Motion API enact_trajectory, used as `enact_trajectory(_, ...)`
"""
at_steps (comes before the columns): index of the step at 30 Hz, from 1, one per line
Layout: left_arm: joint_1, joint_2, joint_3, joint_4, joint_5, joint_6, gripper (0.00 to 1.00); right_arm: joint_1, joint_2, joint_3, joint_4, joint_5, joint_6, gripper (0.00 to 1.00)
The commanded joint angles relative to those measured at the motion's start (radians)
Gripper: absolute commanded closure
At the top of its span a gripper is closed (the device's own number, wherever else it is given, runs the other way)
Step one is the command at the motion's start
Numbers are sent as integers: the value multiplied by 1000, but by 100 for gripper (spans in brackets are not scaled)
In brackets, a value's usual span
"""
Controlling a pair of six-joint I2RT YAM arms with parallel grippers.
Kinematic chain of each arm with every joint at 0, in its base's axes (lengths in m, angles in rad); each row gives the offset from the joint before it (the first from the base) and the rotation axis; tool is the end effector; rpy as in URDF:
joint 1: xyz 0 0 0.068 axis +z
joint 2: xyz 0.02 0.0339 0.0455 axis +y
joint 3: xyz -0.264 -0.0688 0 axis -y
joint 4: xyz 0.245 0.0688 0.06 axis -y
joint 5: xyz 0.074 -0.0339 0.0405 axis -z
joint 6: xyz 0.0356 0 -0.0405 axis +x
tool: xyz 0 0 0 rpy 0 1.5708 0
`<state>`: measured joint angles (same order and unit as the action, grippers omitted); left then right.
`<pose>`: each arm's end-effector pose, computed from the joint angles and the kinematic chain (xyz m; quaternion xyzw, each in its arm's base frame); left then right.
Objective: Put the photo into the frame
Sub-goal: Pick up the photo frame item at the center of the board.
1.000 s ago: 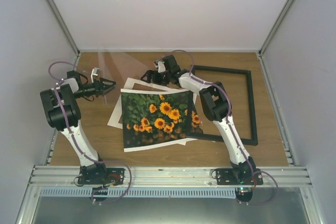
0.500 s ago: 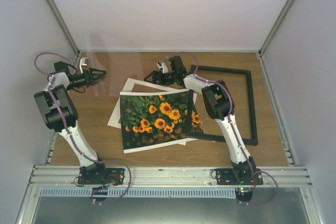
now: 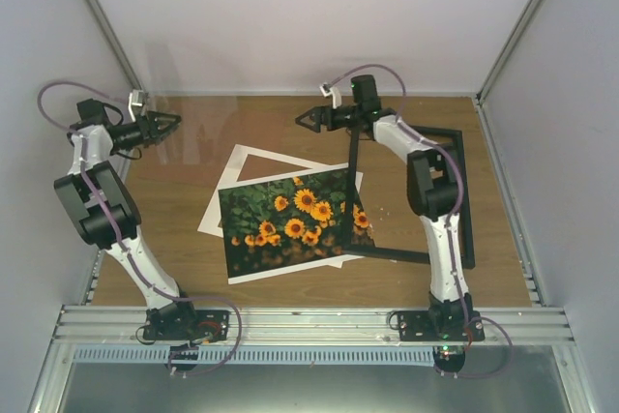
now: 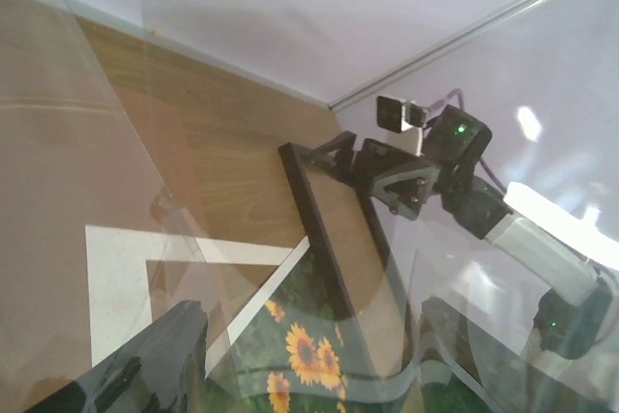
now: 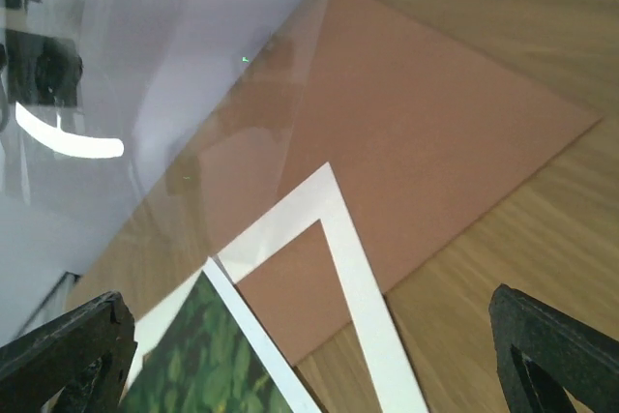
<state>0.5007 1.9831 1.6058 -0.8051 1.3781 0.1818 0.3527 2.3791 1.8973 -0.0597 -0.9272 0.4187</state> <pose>0.3732 0.1644 0.2461 0.0009 0.7672 -0.5380 0.3491 0.4946 0.2124 0.1863 -0.1943 0.7854 0.5263 0.2615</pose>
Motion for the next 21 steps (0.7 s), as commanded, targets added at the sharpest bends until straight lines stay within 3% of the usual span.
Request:
enact_trajectory(1,-15,-57,102,-118,54,82,39,-52,-134,-54,-289,17,-370,0)
enact_trajectory(7,-92,-95,94,-273,71,200,39,-163,-291,-249,-416,90,-564,0)
enact_trajectory(10,-152,-114,77,-356,66,282,39,-208,-340,-240,-482,64,-692,0)
enact_trajectory(16,-266,-152,61,-509,-10,506,39,-328,-348,82,-735,-98,-882,0)
enact_trajectory(21,-364,-212,54,-504,-115,549,39,-367,-318,409,-946,-201,-992,0)
